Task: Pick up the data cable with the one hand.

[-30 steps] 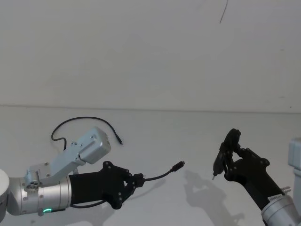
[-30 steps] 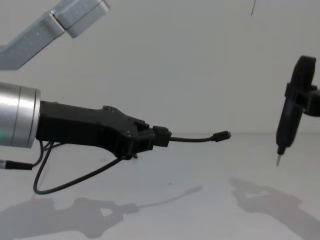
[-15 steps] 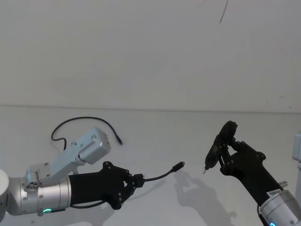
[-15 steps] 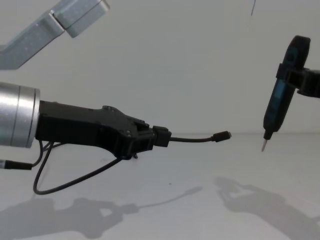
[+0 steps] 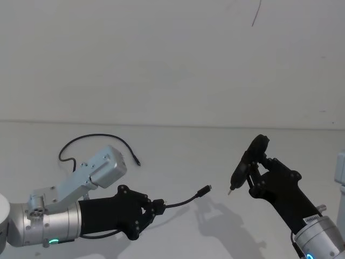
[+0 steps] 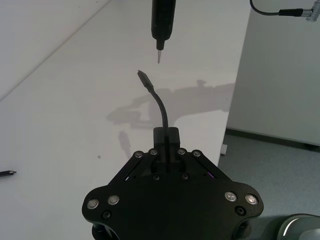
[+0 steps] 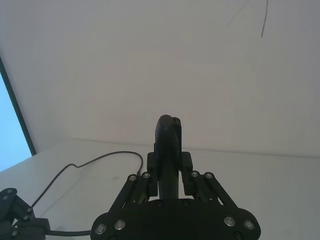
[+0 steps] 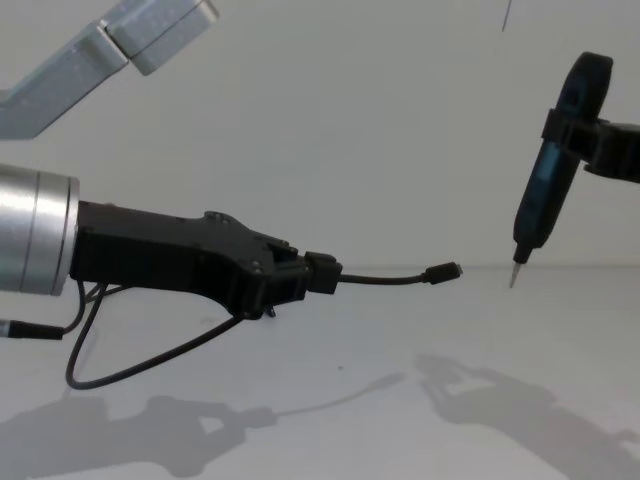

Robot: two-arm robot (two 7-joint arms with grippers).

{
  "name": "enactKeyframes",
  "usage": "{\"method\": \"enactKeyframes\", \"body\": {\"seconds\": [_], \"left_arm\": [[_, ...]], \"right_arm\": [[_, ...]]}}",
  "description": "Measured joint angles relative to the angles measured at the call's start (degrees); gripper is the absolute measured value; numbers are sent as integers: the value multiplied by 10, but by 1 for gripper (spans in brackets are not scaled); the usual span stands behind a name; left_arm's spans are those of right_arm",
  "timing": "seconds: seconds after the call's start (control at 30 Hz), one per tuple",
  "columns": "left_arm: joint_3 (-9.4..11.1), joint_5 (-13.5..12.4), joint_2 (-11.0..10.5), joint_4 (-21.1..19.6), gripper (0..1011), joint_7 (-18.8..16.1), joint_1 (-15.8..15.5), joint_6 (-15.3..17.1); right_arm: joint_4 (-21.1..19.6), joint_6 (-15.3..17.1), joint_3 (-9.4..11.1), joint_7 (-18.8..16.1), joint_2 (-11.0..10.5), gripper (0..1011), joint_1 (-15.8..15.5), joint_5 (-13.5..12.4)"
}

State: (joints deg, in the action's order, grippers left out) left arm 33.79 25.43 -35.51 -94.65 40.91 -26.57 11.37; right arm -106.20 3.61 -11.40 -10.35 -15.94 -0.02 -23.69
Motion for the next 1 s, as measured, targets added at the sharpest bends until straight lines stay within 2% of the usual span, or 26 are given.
{"method": "enactKeyframes", "body": {"seconds": [1.0], "left_arm": [[0,0,0,0,40,0,0,0]], "right_arm": [[-9,-12,-17,-10,16,269,1,12]]}}
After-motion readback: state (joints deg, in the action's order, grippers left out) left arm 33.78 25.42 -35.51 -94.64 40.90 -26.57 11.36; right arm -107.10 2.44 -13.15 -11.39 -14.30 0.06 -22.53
